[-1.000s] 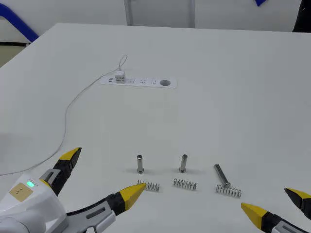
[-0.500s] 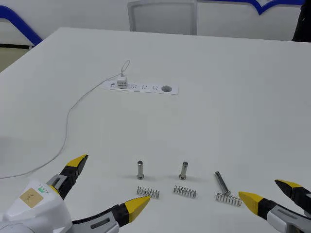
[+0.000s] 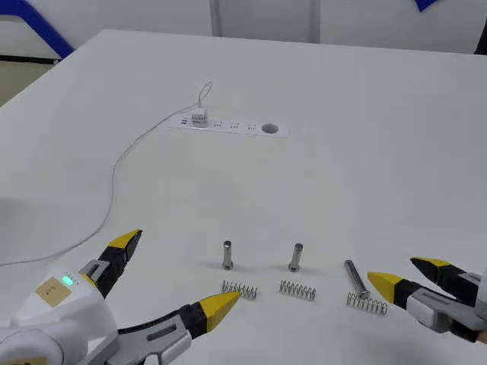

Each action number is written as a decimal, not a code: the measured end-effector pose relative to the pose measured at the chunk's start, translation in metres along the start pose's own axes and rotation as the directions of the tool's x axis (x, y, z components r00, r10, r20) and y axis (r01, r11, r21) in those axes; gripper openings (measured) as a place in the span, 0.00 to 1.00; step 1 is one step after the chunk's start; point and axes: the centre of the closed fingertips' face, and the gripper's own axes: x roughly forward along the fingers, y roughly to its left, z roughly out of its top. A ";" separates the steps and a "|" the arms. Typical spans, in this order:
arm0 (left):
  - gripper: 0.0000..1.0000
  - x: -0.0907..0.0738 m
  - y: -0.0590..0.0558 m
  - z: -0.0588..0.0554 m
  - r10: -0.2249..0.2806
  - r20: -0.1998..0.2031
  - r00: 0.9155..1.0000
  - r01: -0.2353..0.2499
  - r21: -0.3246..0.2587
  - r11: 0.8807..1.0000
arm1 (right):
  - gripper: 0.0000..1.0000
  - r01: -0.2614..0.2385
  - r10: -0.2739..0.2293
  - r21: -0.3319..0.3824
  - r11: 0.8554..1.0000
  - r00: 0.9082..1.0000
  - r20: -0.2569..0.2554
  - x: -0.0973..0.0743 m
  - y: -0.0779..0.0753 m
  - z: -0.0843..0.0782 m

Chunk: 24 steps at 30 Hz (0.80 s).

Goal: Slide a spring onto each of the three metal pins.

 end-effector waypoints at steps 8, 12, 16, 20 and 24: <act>1.00 0.002 -0.008 -0.003 -0.026 -0.019 0.999 0.027 0.020 0.999 | 0.39 0.004 -0.005 -0.030 1.000 0.999 -0.033 0.019 0.000 0.002; 1.00 0.002 -0.007 -0.007 -0.025 -0.036 0.999 0.025 0.016 1.000 | 0.32 -0.017 0.012 -0.044 0.999 0.995 -0.094 0.029 0.004 -0.010; 1.00 0.002 -0.005 -0.008 -0.019 -0.037 0.999 0.019 0.003 1.000 | 0.28 -0.028 0.023 -0.040 0.999 0.993 -0.116 0.038 0.007 -0.015; 1.00 0.002 -0.005 -0.009 -0.019 -0.042 0.999 0.019 -0.003 1.000 | 0.27 -0.029 0.022 -0.044 0.999 0.988 -0.154 0.048 0.007 -0.022; 1.00 0.002 -0.008 -0.011 -0.028 -0.050 0.998 0.028 0.009 1.000 | 0.20 -0.025 0.019 -0.035 0.999 0.987 -0.159 0.054 0.007 -0.020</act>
